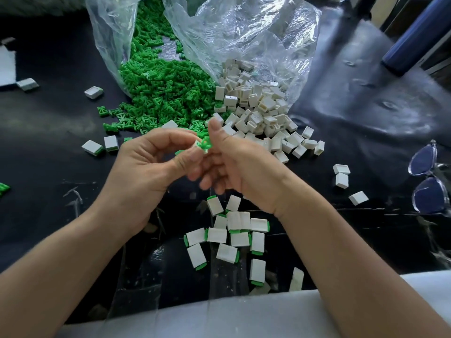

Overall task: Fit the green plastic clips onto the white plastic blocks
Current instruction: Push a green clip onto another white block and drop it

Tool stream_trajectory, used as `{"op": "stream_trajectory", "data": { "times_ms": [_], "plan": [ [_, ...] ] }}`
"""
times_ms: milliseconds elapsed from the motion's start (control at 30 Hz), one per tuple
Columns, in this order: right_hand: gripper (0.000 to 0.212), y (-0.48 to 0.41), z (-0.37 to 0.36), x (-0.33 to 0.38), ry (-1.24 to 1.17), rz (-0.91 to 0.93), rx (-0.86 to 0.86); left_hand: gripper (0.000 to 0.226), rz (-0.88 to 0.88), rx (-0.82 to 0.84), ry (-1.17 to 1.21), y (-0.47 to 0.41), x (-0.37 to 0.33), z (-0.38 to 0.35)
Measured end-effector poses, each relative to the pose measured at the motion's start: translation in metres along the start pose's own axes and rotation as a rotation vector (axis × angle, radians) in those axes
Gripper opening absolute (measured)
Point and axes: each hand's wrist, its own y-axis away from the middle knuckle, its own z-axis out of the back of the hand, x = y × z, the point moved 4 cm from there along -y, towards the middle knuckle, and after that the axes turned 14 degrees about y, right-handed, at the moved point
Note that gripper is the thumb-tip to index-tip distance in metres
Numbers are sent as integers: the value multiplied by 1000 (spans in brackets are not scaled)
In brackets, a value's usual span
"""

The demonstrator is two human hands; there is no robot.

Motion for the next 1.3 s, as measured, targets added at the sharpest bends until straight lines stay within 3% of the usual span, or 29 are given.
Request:
{"op": "stream_trajectory", "data": {
  "times_ms": [200, 367, 567, 733, 867, 1033, 1133, 1300],
  "plan": [
    [62, 2, -11, 5, -172, -8, 149, 11, 5, 69, 52, 1, -2, -5],
    [67, 1, -13, 2, -135, -26, 94, 21, -15, 112, 35, 3, -2, -7],
    [40, 3, -16, 3, -101, -62, 72, 14, -51, 131, -25, 3, -4, -8],
    [69, 2, -15, 1, -105, -55, 67, 19, -48, 109, -31, 3, -3, -6],
    [48, 3, -16, 5, -162, -26, 82, 26, -30, 65, 6, 3, -1, -4],
    [61, 6, -16, 11, -210, 7, 56, 26, -47, 61, 31, 3, -1, -4],
    [64, 6, -17, 11, -172, 14, 57, 23, -42, 127, -69, 3, -1, -3],
    [55, 5, -17, 6, -177, -3, 52, 36, -51, 176, -134, 2, 0, -2]
  ]
}}
